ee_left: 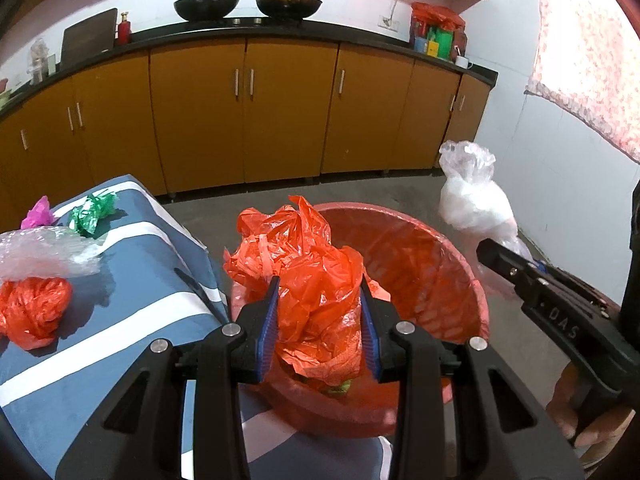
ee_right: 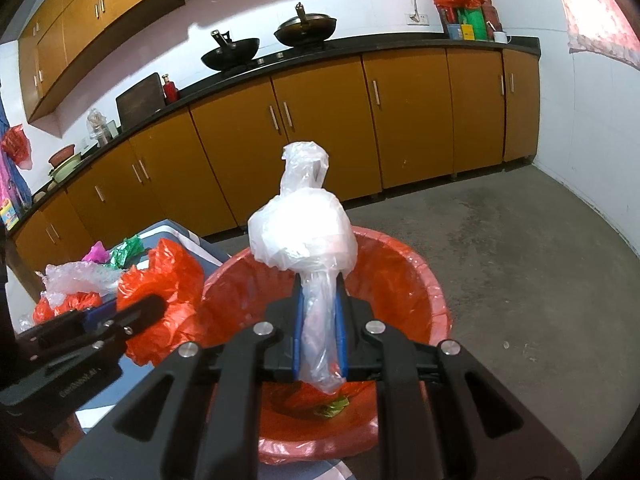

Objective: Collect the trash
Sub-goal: 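Move both bags over the wastebasket and open both tools to drop them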

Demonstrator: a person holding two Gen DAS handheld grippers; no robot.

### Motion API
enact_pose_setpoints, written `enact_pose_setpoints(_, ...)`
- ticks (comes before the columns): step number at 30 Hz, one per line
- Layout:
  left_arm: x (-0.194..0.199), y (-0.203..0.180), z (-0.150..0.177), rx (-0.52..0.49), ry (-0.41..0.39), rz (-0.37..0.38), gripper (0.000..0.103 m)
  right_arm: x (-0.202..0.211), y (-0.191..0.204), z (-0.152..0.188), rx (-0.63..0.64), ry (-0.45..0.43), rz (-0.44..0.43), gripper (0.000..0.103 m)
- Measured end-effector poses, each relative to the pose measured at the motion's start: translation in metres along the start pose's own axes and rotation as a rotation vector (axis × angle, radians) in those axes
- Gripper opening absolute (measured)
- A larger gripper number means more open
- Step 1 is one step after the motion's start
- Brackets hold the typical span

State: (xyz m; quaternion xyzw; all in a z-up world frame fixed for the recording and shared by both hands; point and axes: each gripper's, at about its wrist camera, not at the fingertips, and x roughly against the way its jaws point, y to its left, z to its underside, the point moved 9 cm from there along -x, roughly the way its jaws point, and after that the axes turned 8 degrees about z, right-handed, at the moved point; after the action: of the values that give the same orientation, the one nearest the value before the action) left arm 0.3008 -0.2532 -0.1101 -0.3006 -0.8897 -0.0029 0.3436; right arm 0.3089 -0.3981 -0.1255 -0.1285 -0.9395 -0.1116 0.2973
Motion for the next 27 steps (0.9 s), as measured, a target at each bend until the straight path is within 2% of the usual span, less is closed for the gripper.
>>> enact_pose_setpoints(4, -0.007, -0.003, 0.001, -0.01, 0.011, -0.006, 0.039, -0.003, -0.002, 0.0, -0.017, 0.005, -0.012, 0.015)
enact_pose_setpoints(10, -0.01, -0.001, 0.0, -0.002, 0.011, -0.027, 0.052, -0.004, -0.005, 0.005, -0.027, 0.013, -0.029, 0.027)
enact_pose_setpoints(13, -0.01, 0.001, 0.0, 0.015, 0.007, -0.019, 0.057, -0.003, -0.007, 0.007, -0.035, 0.018, -0.03, 0.029)
enact_pose_setpoints(27, 0.01, 0.026, 0.004, 0.058, -0.017, -0.064, 0.058, 0.005, -0.005, 0.006, -0.031, 0.008, -0.012, 0.033)
